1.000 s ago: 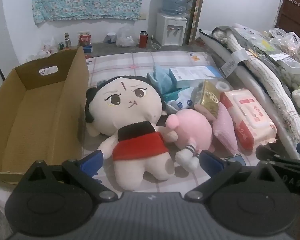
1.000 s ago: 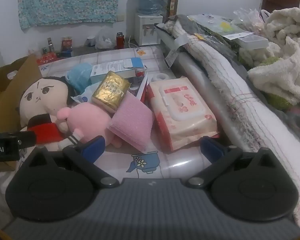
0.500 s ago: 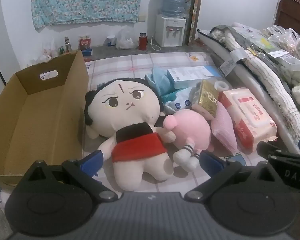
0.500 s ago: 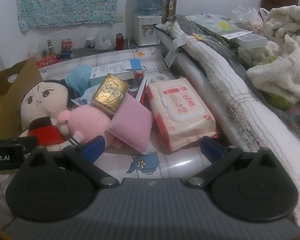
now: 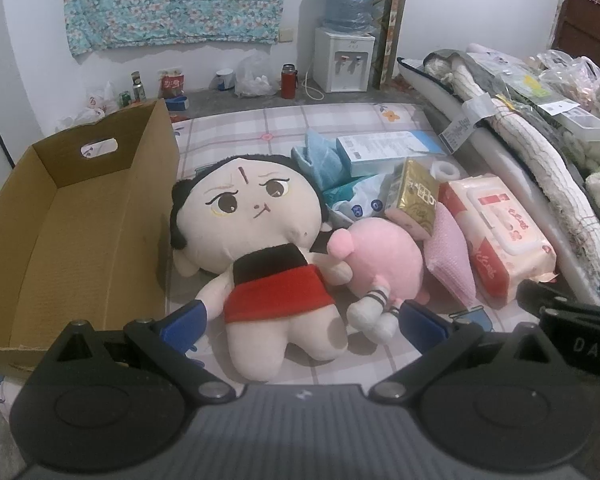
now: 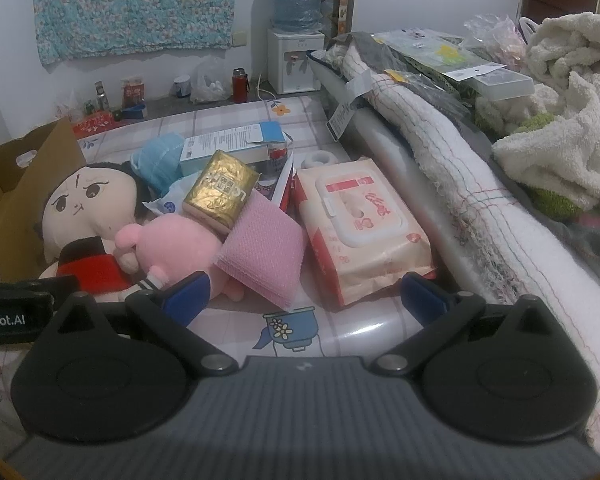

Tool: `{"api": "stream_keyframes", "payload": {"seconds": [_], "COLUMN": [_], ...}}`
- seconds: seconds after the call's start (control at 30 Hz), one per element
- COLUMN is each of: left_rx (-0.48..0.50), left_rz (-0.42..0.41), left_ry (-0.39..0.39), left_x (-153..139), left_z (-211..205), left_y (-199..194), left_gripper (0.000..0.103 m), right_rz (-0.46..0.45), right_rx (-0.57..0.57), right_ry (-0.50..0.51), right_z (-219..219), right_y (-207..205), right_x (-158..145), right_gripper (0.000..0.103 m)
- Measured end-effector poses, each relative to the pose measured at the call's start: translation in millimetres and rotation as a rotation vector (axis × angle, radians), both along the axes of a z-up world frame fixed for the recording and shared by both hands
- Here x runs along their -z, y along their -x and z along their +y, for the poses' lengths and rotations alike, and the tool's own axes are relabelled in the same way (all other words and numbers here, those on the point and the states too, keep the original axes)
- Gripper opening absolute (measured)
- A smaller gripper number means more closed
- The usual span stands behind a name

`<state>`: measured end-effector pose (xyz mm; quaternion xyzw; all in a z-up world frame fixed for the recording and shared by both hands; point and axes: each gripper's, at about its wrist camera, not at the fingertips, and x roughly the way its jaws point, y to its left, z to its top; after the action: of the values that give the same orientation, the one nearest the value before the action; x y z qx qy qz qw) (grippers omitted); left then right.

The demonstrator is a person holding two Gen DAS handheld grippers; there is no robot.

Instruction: Organize soft objects

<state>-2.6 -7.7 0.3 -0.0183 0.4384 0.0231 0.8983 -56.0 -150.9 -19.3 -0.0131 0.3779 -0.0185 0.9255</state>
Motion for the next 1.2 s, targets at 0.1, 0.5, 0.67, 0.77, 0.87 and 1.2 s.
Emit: {"api": "stream_keyframes", "payload": {"seconds": [0.1, 0.5, 0.67, 0.77, 0.87, 1.2], "left_rx": [0.001, -0.01, -0.009, -0.01, -0.009, -0.01], "left_rz": [0.0, 0.008, 0.008, 0.009, 0.009, 0.011], "left_ry": [0.0, 0.004, 0.004, 0.003, 0.003, 0.004], "left_x": [0.0, -0.1, -0.3, -0.3, -0.2, -0.2], "left_z": [-0.1, 3.5, 3.6, 4.1, 3.5, 5.3], "left_y": [-0.2, 0.0, -0.2, -0.1, -0.2, 0.0], "left_gripper": [0.103, 0.103, 0.103, 0.103, 0.103, 0.103], "right_rz": [-0.001, 0.002, 0.003, 0.003, 0.003, 0.005], "right_rx": [0.001, 0.0, -0.001, 0.0, 0.0, -0.001], "right_ry": [0.0, 0.005, 0.008, 0.007, 0.008, 0.008], "right_z": [0.1, 1.7, 3.4, 3.3, 3.4, 4.5], "right_y": [-0.1, -1.1, -1.7, -1.7, -1.6, -1.9], "right_x": [0.6, -0.8, -0.1, -0.3, -0.3, 0.8], "right_gripper": [0.102, 0.102, 0.102, 0.102, 0.102, 0.102]}}
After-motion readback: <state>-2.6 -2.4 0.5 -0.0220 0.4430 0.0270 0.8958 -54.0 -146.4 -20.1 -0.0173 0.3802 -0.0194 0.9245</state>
